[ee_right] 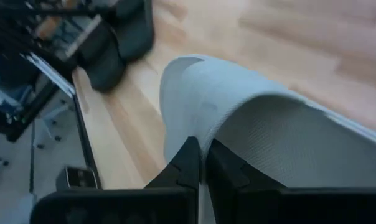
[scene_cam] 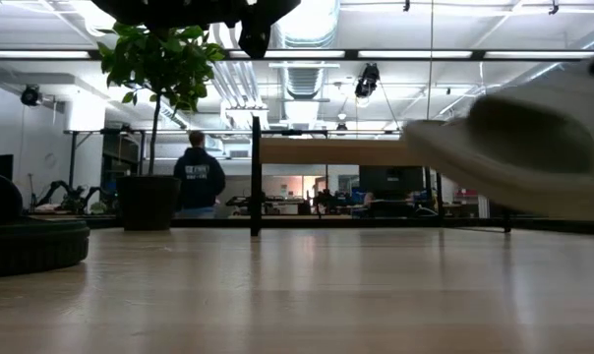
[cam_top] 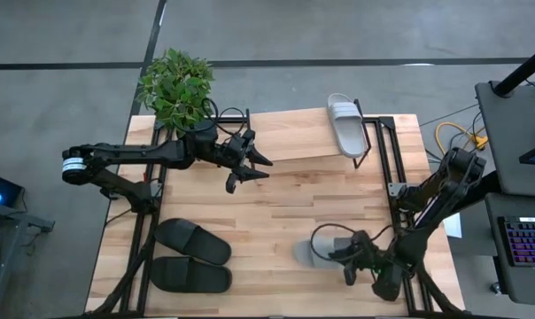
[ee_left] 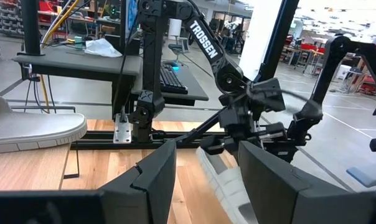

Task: Pick and place slides into the shelf
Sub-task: Put the gray slide on the shelf

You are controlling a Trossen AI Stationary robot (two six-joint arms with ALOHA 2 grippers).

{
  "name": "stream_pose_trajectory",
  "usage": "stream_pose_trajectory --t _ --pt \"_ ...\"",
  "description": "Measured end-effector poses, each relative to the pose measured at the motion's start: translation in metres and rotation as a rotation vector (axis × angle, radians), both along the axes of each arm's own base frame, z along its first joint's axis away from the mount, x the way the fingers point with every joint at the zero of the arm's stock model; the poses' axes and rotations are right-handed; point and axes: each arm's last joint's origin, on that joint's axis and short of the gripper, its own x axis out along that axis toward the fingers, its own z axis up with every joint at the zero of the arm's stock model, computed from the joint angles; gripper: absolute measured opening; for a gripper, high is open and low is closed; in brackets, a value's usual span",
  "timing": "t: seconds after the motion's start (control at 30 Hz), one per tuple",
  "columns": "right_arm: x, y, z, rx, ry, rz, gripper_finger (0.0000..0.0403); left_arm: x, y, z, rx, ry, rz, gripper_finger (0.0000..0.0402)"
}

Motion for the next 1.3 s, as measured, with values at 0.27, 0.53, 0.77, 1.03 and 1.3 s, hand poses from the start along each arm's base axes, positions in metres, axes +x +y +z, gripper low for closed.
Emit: stream_pose_trajectory --t 0.27,0.53,0.77,1.03,1.3 --pt "-0.002 -0.009 0.020 -0.243 -0.154 -0.051 0.0009 0.000 0.000 0.000 -0.002 0.001 0.002 0.0160" --pt "-0.006 -0.019 0.040 -0.492 -0.272 -0.160 0.0009 0.000 0.001 0.000 -0.002 0.000 0.022 0.0160" --pt "-0.005 -0.025 0.046 -0.656 -0.295 -0.242 0.0009 0.000 0.000 0.000 -0.001 0.000 0.025 0.0160" --pt "0.005 -0.034 0.046 -0.714 -0.259 -0.283 0.0009 0.003 0.000 -0.002 -0.002 0.001 0.020 0.0160" --pt "0.016 -0.046 0.048 -0.771 -0.208 -0.332 0.0009 0.009 -0.004 -0.003 0.005 -0.040 0.025 0.0160"
